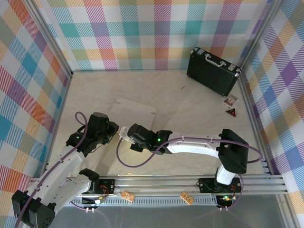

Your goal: Fold the paper box

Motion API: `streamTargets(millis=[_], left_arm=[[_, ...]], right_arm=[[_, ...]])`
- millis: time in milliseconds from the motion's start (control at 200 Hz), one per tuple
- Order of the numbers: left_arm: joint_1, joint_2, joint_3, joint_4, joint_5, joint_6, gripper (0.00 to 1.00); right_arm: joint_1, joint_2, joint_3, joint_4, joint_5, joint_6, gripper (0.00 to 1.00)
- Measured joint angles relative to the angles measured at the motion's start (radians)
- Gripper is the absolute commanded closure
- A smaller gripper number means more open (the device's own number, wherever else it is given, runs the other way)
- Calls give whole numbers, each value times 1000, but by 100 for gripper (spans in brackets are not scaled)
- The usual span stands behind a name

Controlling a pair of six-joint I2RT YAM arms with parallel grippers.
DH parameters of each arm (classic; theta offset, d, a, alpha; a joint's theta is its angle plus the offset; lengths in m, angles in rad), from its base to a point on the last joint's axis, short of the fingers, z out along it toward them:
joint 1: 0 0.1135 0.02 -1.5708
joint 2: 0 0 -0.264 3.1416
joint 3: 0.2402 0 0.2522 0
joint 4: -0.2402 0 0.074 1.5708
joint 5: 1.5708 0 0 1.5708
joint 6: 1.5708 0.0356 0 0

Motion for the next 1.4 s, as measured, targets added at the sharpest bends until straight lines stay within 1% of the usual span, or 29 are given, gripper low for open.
streamTargets(millis=[45, 105, 235, 370, 490, 550, 670, 850, 885, 980, 1070, 1095, 1140, 1260, 1345, 1400], left_arm=[[0, -2, 0, 0, -5, 5, 45], [0, -2, 0, 0, -8, 3, 45], [0, -2, 3, -12, -24, 2, 48], [0, -13, 19, -64, -84, -3, 49], [6, -39, 27, -113, -154, -21, 54], [8, -48, 27, -126, -179, -29, 61], [20, -40, 28, -124, -182, -29, 68], [30, 26, 27, -116, -166, -26, 71], [32, 32, 27, -114, -164, -27, 77], [34, 34, 26, -97, -158, -24, 99], [39, 34, 25, -85, -146, -19, 100], [41, 34, 25, -82, -146, -19, 95], [44, 34, 25, -77, -144, -20, 82], [51, 33, 24, -76, -138, -13, 59], [52, 31, 24, -74, -129, -19, 48], [52, 27, 24, -74, -126, -15, 44]], right_arm=[[2, 0, -6, 5, 3, -4, 100], [2, -3, -16, 13, 6, -5, 100], [2, -17, -37, 29, 14, -8, 100], [2, -35, -52, 29, 19, -8, 100], [2, -41, -61, 30, 22, -8, 100], [2, -41, -63, 31, 22, -8, 100], [2, -41, -63, 33, 22, -8, 100], [2, -41, -68, 37, 23, -8, 100], [2, -42, -70, 37, 23, -8, 100], [2, -42, -72, 37, 23, -8, 100], [2, -44, -75, 39, 23, -8, 100], [2, -45, -76, 40, 23, -11, 100], [2, -48, -80, 43, 23, -11, 100], [2, -54, -85, 45, 33, -15, 100], [1, -55, -85, 46, 41, -14, 100], [1, -55, -85, 46, 45, -14, 100]])
